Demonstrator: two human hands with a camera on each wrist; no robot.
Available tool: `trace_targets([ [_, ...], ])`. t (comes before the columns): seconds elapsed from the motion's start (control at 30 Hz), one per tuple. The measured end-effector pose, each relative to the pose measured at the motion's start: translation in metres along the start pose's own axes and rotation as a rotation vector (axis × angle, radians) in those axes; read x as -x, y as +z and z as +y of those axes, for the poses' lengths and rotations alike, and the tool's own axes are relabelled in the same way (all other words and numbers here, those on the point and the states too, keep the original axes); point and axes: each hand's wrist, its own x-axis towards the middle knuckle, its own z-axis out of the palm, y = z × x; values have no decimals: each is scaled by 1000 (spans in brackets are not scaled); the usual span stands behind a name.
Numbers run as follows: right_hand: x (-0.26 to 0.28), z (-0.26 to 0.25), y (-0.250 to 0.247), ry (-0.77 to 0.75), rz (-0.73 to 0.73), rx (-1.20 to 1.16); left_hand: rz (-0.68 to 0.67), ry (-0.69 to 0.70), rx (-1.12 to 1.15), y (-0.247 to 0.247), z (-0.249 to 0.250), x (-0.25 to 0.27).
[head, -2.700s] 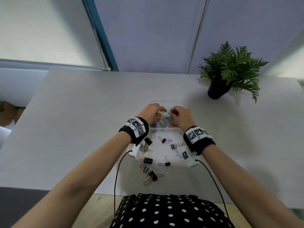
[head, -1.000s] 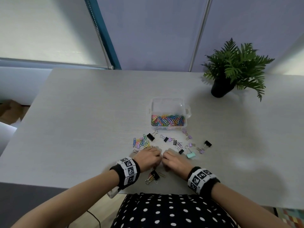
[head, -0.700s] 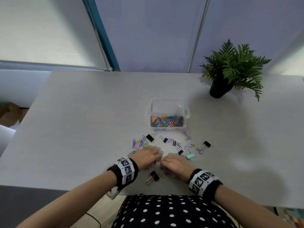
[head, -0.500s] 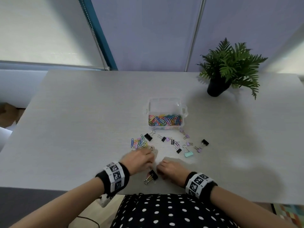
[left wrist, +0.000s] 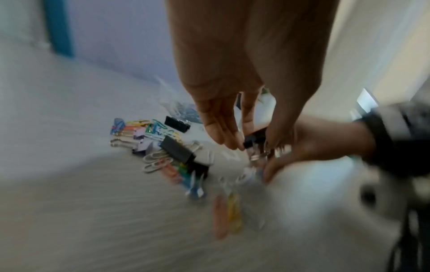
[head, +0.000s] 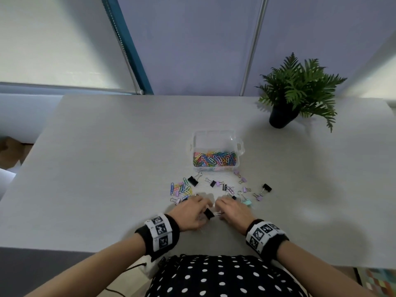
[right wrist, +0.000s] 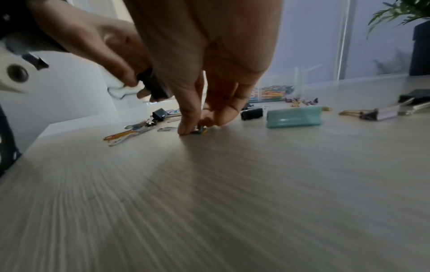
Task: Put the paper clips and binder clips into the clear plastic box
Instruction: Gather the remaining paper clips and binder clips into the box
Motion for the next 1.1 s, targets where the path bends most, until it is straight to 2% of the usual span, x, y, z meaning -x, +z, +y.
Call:
trace_targets([
  [0.13,-2,3,0,6,23,-28,8,-45,418,-21,-13,-11],
  [0.23,-3,2,1,-11,-1,-15,77,-92,527,-30,-22,-24],
  [0.37,-2,0,1,-36,-3,25,195,-100,295,-34,-16,-51],
  [0.5,-1,2,1,-37,-9,11,131,-12,144,-32,-4,-61],
  [0.6,3,5,0,-20,-7,-47,178,119,16,-29,-4,-45],
  [0.77,2,2,-4,-28,18,-121,45,386,-285,-10,-23,4],
  [0.83,-3,-3,-4,-47,14,-126,-13,376,-409,0,-29,15],
  [0.93,-11,-12,-1,-75,-14,-124,9,375,-514,14,-27,18],
  [1.1,-13,-16,-3,-75,-62,-4,22,373,-477,37,-32,4],
])
